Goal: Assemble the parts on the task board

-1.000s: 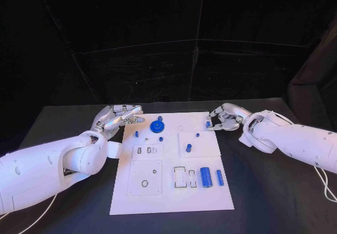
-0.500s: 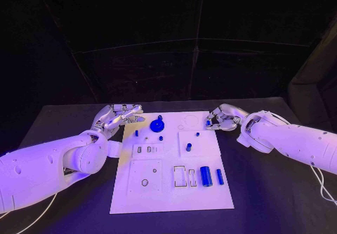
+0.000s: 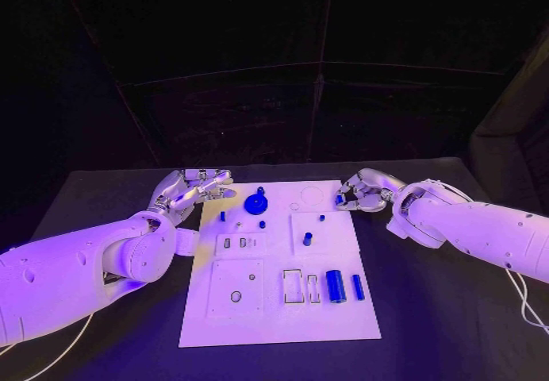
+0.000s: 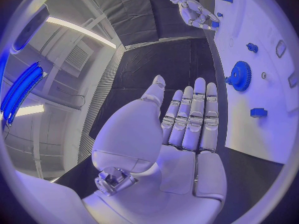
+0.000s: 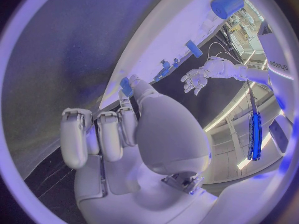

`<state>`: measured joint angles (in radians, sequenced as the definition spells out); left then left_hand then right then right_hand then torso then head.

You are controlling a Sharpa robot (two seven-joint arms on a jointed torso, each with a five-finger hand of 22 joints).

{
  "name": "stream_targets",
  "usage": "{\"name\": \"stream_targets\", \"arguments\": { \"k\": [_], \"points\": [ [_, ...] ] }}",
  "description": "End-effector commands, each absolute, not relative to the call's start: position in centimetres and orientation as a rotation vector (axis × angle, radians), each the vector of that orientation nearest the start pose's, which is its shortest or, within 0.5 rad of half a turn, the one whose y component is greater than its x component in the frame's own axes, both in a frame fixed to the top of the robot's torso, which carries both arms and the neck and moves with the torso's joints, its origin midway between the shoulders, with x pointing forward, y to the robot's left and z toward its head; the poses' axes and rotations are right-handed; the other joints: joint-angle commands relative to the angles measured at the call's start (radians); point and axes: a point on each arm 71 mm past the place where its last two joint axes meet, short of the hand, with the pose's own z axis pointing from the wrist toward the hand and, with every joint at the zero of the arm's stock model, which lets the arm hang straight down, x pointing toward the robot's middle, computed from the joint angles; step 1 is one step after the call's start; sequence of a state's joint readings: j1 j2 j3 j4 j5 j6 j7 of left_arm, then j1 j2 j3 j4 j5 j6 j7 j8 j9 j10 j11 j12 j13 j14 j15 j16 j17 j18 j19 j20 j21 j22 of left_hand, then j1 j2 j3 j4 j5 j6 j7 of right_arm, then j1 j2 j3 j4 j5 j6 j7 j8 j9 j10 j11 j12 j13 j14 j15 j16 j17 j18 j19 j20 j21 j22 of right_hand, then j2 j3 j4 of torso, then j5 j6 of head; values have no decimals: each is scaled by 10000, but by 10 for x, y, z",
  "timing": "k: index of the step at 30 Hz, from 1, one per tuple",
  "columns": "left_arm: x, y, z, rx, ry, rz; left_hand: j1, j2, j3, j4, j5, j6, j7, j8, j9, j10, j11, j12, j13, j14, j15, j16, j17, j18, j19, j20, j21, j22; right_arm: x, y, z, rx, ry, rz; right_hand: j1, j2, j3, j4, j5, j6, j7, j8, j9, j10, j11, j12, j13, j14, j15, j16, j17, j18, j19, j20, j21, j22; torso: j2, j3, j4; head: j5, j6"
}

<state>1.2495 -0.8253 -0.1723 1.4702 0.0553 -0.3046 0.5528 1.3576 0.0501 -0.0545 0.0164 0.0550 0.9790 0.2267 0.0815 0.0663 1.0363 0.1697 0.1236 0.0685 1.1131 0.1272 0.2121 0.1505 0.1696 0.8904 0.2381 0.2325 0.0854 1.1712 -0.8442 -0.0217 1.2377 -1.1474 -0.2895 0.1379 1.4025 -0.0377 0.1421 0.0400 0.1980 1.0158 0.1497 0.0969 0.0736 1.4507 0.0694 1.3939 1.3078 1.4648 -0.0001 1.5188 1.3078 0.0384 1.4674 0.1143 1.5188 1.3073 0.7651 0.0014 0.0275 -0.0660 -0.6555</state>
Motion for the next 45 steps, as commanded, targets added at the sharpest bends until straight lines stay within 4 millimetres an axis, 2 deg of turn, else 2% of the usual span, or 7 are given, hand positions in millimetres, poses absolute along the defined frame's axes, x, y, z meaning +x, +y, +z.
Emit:
{"name": "stream_targets", "arguments": {
  "k": [1, 8, 16, 21, 26, 37, 45],
  "points": [
    [491, 219, -194, -10617, 13477, -15651, -12, 107, -5, -76, -45, 65, 0, -39, -9, 45, 22, -48, -5, -76, -8, -68, 9, 141, 12, 50, -68, -9, 525, -287, -204, 1368, 16595, 6984, 45, 215, 175, -47, -138, 323, -92, 166, 33, 2, -131, 58, 860, 786, -110, -6, 1352, -54, 12, -97, -18, 1266, -1, 0, -3, 0, -13],
    [491, 220, -194, -10621, 13476, -15643, -12, 107, -5, -76, -45, 65, 0, -39, -9, 45, 22, -48, -5, -76, -8, -68, 9, 141, 12, 50, -68, -9, 525, -285, -201, 1317, 16250, 7056, 113, 470, 532, -198, -511, 852, -309, 362, 80, 95, -315, 148, 967, 804, -267, 21, 1426, -77, 88, -238, 22, 1367, -1, 5, 1, -8, -25],
    [491, 220, -194, -10626, 13476, -15640, -12, 107, -5, -76, -45, 65, 0, -39, -9, 45, 22, -48, -5, -76, -8, -68, 9, 141, 12, 50, -68, -9, 518, -278, -194, 1296, 15676, 7338, -84, 435, 567, -190, -527, 977, -366, 385, 76, 148, -370, 190, 1020, 815, -325, 37, 1468, -94, 140, -307, 49, 1436, -14, -5, -16, 20, -18],
    [491, 221, -194, -10631, 13469, -15627, -12, 107, -5, -76, -45, 65, 0, -39, -9, 45, 22, -48, -5, -76, -8, -68, 9, 141, 12, 50, -68, -9, 510, -266, -188, 1430, 15598, 7517, -206, 430, 573, -157, -520, 1022, -392, 389, 72, 161, -391, 193, 1029, 818, -345, 40, 1479, -101, 161, -330, 60, 1465, -44, -43, 2, 43, -6],
    [491, 222, -194, -10630, 13444, -15594, -9, 121, -6, -91, -45, 66, 1, -43, -9, 46, 22, -52, -5, -77, -8, -71, 14, 142, 14, 50, -74, -13, 504, -242, -182, 1326, 15811, 7578, -370, 372, 536, -108, -518, 1042, -406, 377, 60, 170, -404, 192, 1035, 818, -360, 37, 1475, -102, 165, -350, 62, 1470, -68, -75, 32, 101, -21],
    [494, 225, -193, -10757, 13300, -15488, -9, 126, -7, -96, -45, 69, -1, -43, -9, 50, 21, -52, -5, -76, -8, -71, 16, 142, 15, 50, -76, -15, 486, -156, -172, -72, 15907, 7211, -439, 354, 612, -144, -263, 1127, -460, 384, 53, 183, -458, 166, 1024, 814, -406, 26, 1455, -120, 223, -393, 91, 1546, -106, -120, 64, 416, -115],
    [496, 227, -192, -10776, 13240, -15432, -9, 126, -7, -96, -45, 69, -1, -43, -9, 50, 21, -52, -5, -76, -8, -71, 16, 142, 15, 50, -76, -15, 479, -105, -173, -1292, 16013, 7398, -464, 312, 614, -156, -233, 1115, -457, 367, 44, 178, -458, 148, 1011, 805, -412, 6, 1412, -117, 214, -400, 86, 1534, -85, -104, 51, 490, -88]
  ]
}}
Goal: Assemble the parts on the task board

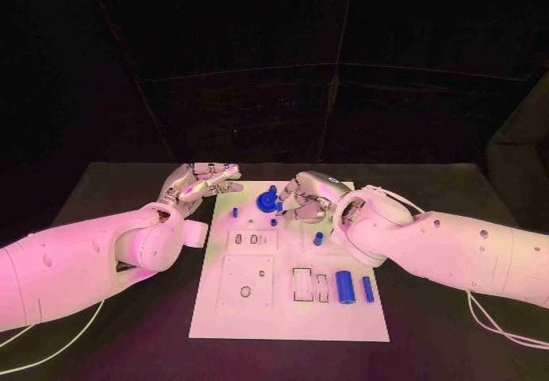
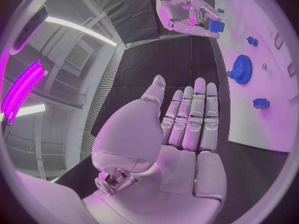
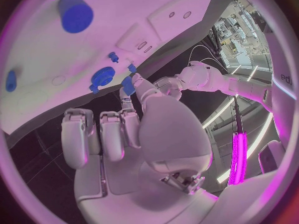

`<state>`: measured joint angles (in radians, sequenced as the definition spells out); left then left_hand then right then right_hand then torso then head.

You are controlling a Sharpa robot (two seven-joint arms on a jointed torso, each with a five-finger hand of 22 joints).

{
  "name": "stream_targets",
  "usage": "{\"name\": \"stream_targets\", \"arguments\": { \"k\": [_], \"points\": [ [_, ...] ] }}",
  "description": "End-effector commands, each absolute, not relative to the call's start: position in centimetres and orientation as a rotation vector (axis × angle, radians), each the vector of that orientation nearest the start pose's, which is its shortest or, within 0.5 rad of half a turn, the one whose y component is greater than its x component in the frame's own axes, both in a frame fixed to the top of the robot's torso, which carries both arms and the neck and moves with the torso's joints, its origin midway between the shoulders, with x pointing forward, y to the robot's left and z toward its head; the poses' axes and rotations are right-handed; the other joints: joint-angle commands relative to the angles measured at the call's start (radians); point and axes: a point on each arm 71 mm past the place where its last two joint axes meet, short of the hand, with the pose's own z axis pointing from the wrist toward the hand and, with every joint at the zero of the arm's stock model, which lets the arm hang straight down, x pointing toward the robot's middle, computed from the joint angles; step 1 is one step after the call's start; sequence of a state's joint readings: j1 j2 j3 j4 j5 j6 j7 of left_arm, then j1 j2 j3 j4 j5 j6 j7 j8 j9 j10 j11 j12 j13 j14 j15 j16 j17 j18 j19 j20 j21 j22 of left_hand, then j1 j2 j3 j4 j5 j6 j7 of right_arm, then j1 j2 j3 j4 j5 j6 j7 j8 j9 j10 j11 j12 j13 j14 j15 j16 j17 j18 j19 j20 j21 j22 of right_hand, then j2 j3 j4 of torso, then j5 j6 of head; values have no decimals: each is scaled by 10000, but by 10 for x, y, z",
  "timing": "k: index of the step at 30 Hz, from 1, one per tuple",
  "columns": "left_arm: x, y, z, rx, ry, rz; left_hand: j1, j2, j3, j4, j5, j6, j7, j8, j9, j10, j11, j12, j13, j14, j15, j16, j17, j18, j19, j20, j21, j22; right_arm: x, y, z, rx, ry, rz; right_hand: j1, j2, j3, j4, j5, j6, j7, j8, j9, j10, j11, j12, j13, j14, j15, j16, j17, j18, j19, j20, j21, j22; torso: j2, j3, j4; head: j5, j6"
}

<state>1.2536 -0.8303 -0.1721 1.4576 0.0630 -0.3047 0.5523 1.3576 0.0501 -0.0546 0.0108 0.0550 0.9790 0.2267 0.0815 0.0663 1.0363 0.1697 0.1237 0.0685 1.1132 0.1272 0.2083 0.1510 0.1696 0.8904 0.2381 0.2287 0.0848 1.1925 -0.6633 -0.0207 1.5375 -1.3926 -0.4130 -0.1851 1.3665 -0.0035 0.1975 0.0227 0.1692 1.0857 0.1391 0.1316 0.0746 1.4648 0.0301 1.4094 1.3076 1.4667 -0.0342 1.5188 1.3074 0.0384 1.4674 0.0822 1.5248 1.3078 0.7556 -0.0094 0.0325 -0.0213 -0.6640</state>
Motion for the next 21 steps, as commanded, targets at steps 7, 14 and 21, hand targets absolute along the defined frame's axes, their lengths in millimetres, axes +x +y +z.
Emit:
{"name": "stream_targets", "arguments": {
  "k": [7, 14, 21],
  "points": [
    [496, 227, -192, -10772, 13218, -15411, -6, 129, -7, -47, -46, 73, -4, -42, -8, 54, 19, -52, -4, -76, -9, -34, 13, 141, 16, 50, -39, -11, 477, -82, -181, -1862, 16245, 7495, -134, -83, 51, 6, 63, 419, -349, 12, 29, 33, -65, -19, 1007, 781, -72, -3, 1397, -113, 199, -84, 17, 1510, 11, 30, -24, 200, -79],
    [497, 227, -192, -10766, 13200, -15389, -5, 132, -7, -51, -45, 76, -5, -42, -8, 56, 18, -52, -4, -76, -9, -35, 14, 141, 16, 50, -40, -12, 475, -68, -190, -2243, 16462, 7449, -137, -86, 51, 6, 66, 420, -349, 12, 29, 33, -65, -19, 1007, 781, -72, -3, 1398, -111, 196, -84, 15, 1505, 30, 30, -7, 389, -96],
    [497, 226, -192, -10763, 13207, -15394, -5, 132, -7, -51, -45, 76, -5, -42, -8, 56, 18, -52, -4, -76, -9, -35, 14, 141, 16, 50, -40, -12, 472, -62, -200, -2517, 16724, 7312, -151, -97, 49, 8, 68, 420, -346, 10, 27, 29, -63, -26, 1001, 780, -72, -6, 1392, -111, 192, -85, 13, 1501, 15, 34, -22, 442, -183]
  ]
}}
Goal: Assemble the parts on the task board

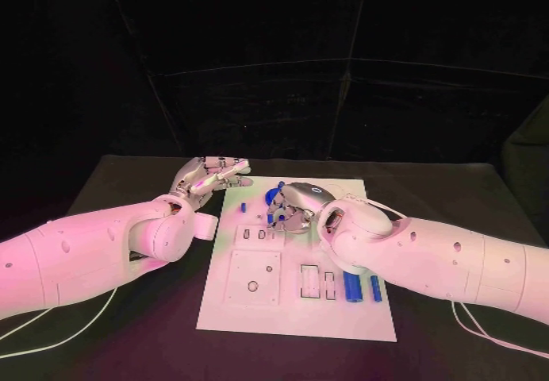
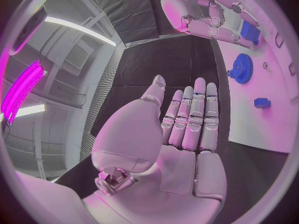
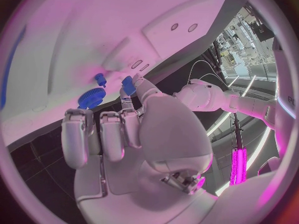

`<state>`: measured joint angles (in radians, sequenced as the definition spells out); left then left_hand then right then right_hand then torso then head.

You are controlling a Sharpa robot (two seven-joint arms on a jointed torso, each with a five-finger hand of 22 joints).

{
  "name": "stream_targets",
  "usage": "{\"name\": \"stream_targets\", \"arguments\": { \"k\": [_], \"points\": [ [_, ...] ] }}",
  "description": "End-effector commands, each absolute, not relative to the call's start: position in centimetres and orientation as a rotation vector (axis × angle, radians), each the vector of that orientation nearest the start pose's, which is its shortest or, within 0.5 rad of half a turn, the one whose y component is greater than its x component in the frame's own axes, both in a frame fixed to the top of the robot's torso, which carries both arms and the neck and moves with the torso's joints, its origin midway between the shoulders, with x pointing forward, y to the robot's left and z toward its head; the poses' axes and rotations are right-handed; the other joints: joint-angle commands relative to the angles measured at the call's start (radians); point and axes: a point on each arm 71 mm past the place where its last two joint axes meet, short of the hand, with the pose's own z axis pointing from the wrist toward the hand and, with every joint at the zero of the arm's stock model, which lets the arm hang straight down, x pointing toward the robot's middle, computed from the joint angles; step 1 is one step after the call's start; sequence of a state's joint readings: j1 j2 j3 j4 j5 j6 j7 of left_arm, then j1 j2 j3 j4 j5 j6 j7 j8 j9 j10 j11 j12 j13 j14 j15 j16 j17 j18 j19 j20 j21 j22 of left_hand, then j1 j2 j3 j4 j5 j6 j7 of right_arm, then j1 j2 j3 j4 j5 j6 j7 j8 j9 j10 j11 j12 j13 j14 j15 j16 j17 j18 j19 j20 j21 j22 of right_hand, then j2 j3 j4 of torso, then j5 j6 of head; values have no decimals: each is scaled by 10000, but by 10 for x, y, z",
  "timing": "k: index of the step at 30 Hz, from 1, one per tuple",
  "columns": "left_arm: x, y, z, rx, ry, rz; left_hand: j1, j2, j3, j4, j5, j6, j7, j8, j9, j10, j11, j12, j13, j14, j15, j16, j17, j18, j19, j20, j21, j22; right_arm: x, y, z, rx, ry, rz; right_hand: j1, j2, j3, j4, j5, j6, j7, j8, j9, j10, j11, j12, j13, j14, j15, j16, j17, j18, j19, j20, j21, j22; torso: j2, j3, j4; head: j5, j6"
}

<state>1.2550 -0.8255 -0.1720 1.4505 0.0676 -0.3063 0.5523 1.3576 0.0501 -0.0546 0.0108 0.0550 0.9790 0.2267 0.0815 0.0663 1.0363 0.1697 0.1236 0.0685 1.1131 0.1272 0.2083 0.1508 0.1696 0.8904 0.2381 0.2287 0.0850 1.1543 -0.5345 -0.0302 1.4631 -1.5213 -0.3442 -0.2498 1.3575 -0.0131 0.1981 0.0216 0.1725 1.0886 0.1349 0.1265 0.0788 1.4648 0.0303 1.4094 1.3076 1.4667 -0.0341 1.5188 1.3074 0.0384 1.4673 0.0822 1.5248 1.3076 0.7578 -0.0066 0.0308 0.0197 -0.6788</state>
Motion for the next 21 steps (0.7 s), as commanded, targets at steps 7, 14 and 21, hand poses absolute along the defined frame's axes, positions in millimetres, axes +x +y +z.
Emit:
{"name": "stream_targets", "arguments": {
  "k": [7, 14, 21],
  "points": [
    [497, 225, -192, -10755, 13224, -15425, -5, 132, -7, -52, -46, 76, -5, -42, -8, 56, 18, -52, -4, -76, -9, -35, 16, 142, 16, 50, -41, -14, 468, -57, -209, -2787, 17004, 7271, -82, -23, 38, 20, 31, 387, -301, 54, -19, 21, -62, -39, 992, 780, -73, -8, 1390, -109, 186, -87, 9, 1494, -9, 9, -6, 52, -95],
    [497, 225, -192, -10753, 13229, -15431, -5, 132, -7, -52, -46, 76, -5, -42, -8, 56, 18, -52, -4, -76, -9, -35, 16, 142, 16, 50, -41, -14, 465, -55, -215, -2939, 17165, 7235, -90, -34, 36, 19, 30, 386, -300, 52, -21, 20, -61, -41, 991, 779, -73, -9, 1388, -107, 180, -88, 6, 1486, -9, 12, -8, 72, -150],
    [497, 225, -192, -10759, 13231, -15421, -5, 132, -7, -52, -46, 76, -5, -42, -8, 56, 18, -52, -4, -76, -9, -35, 16, 142, 16, 50, -41, -14, 464, -56, -218, -2990, 17259, 7192, -120, -77, 28, 14, 28, 369, -292, 36, -29, 1, -56, -71, 967, 775, -71, -18, 1370, -106, 177, -88, 3, 1482, -6, 7, -13, 87, -195]
  ]
}}
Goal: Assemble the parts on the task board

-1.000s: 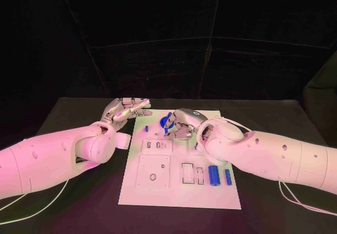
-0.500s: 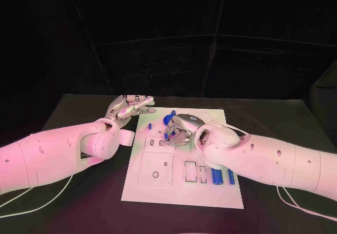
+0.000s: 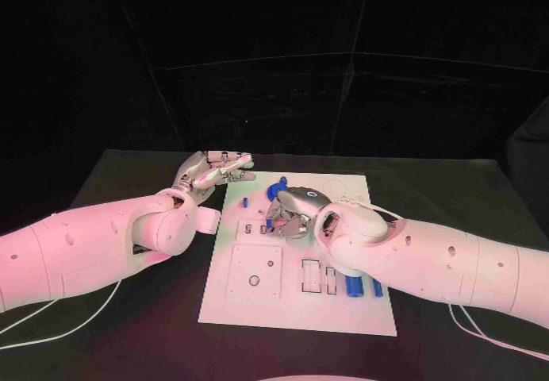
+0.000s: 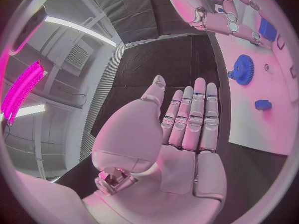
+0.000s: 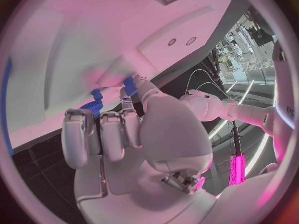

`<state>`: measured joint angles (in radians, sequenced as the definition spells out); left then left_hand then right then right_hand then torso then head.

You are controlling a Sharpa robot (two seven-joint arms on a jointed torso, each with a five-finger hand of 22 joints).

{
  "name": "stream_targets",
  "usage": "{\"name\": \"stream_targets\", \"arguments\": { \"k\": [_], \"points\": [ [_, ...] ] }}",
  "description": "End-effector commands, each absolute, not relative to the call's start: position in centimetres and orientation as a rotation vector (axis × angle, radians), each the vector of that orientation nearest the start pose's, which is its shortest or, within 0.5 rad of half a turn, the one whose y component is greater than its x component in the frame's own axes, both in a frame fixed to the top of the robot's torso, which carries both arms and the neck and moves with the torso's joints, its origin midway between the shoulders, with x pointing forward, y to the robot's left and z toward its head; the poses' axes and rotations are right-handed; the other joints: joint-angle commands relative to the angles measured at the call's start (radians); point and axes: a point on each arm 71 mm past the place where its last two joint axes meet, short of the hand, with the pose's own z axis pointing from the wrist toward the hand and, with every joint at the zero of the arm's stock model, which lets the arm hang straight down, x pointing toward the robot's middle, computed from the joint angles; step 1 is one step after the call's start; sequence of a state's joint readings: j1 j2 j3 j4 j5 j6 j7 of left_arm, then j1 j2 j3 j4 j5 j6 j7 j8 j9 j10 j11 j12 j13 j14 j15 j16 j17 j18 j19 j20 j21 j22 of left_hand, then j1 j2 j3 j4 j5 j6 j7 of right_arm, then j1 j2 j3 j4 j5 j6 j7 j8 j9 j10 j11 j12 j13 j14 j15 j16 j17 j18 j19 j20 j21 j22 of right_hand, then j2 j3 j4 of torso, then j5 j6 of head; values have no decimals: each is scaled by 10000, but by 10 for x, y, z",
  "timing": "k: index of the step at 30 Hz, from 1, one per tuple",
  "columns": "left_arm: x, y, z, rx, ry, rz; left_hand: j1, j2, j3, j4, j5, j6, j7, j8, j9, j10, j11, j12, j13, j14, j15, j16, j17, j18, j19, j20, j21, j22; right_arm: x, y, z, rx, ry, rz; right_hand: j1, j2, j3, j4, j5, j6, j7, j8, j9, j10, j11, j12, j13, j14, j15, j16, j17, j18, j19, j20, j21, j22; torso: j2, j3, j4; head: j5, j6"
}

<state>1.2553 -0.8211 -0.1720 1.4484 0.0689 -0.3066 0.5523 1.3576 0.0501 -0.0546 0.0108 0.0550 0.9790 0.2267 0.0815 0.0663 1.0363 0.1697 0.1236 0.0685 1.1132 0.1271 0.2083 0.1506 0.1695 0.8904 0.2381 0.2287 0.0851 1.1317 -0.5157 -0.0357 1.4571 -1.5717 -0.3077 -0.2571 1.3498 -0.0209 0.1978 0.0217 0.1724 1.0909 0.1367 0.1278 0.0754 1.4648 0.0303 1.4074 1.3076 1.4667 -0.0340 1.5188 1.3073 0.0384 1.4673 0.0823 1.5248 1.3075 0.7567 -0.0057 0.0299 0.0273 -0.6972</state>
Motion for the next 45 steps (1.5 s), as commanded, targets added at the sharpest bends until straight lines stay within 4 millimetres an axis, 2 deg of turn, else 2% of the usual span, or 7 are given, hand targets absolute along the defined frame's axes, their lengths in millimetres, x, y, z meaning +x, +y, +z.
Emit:
{"name": "stream_targets", "arguments": {
  "k": [1, 5, 13, 32, 41, 43, 45],
  "points": [
    [498, 225, -192, -10760, 13232, -15419, -5, 132, -7, -52, -46, 76, -4, -42, -8, 56, 18, -52, -4, -76, -9, -35, 18, 142, 16, 50, -41, -15, 464, -56, -219, -3001, 17270, 7181, -43, 2, 31, 13, 29, 345, -310, 22, 5, 1, -57, -51, 966, 775, -71, -18, 1370, -106, 177, -89, 3, 1483, 2, -3, -8, 14, -24],
    [498, 225, -192, -10761, 13236, -15419, -5, 132, -7, -52, -46, 76, -4, -42, -8, 56, 18, -52, -4, -76, -9, -35, 18, 142, 16, 50, -41, -15, 463, -57, -220, -3071, 17349, 7122, -57, -16, 29, 11, 29, 332, -304, 11, -1, -4, -53, -60, 960, 774, -69, -21, 1365, -105, 174, -89, 1, 1479, 0, -2, 4, 16, -55],
    [498, 225, -192, -10766, 13233, -15404, -5, 132, -7, -52, -46, 76, -4, -42, -8, 56, 18, -52, -4, -76, -9, -35, 18, 142, 16, 50, -41, -15, 461, -57, -221, -3258, 17546, 7087, -199, -354, -77, -48, 73, 235, -243, -79, -40, -60, -3, -147, 898, 769, -33, -37, 1342, -98, 149, -67, -17, 1449, -2, -3, 0, 37, -79],
    [497, 226, -192, -10772, 13240, -15411, 68, 229, 39, -144, -33, 89, -12, -55, -9, 69, 11, -66, -6, -80, -13, -47, 38, 144, 20, 49, -63, -31, 462, -60, -219, -3018, 17271, 6985, -521, -668, -250, 39, 189, -179, -75, -365, -106, -251, 138, -442, 652, 759, 79, -66, 1301, -81, 91, 23, -58, 1375, -5, -8, 16, 40, -98],
    [497, 227, -192, -10802, 13261, -15370, 71, 234, 42, -149, -34, 89, -12, -56, -9, 69, 11, -68, -6, -80, -13, -48, 39, 144, 20, 49, -64, -32, 463, -61, -215, -2464, 16691, 7148, -1051, -903, -793, 448, 56, -588, 33, -580, -95, -739, 257, -1165, -4, 737, 190, -115, 1220, -58, 22, 143, -108, 1283, -6, -15, 7, 55, -111],
    [497, 227, -193, -10817, 13265, -15333, 75, 238, 45, -153, -34, 90, -12, -56, -9, 69, 11, -68, -6, -81, -13, -49, 40, 144, 20, 49, -65, -33, 463, -61, -213, -2350, 16540, 7231, -1118, -976, -965, 553, 136, -730, 66, -619, -98, -911, 290, -1415, -234, 723, 215, -142, 1171, -47, -12, 164, -131, 1237, -5, -17, 8, 52, -117],
    [497, 228, -193, -10837, 13271, -15283, 78, 241, 47, -157, -34, 90, -12, -57, -9, 70, 10, -69, -6, -80, -13, -49, 41, 144, 21, 49, -66, -33, 463, -61, -210, -2118, 16160, 7452, -1188, -1117, -1467, 854, 389, -1111, 161, -635, -101, -1164, 373, -1771, -577, 700, 287, -192, 1091, -28, -65, 224, -174, 1152, -4, -11, 3, 51, -125]
  ]
}}
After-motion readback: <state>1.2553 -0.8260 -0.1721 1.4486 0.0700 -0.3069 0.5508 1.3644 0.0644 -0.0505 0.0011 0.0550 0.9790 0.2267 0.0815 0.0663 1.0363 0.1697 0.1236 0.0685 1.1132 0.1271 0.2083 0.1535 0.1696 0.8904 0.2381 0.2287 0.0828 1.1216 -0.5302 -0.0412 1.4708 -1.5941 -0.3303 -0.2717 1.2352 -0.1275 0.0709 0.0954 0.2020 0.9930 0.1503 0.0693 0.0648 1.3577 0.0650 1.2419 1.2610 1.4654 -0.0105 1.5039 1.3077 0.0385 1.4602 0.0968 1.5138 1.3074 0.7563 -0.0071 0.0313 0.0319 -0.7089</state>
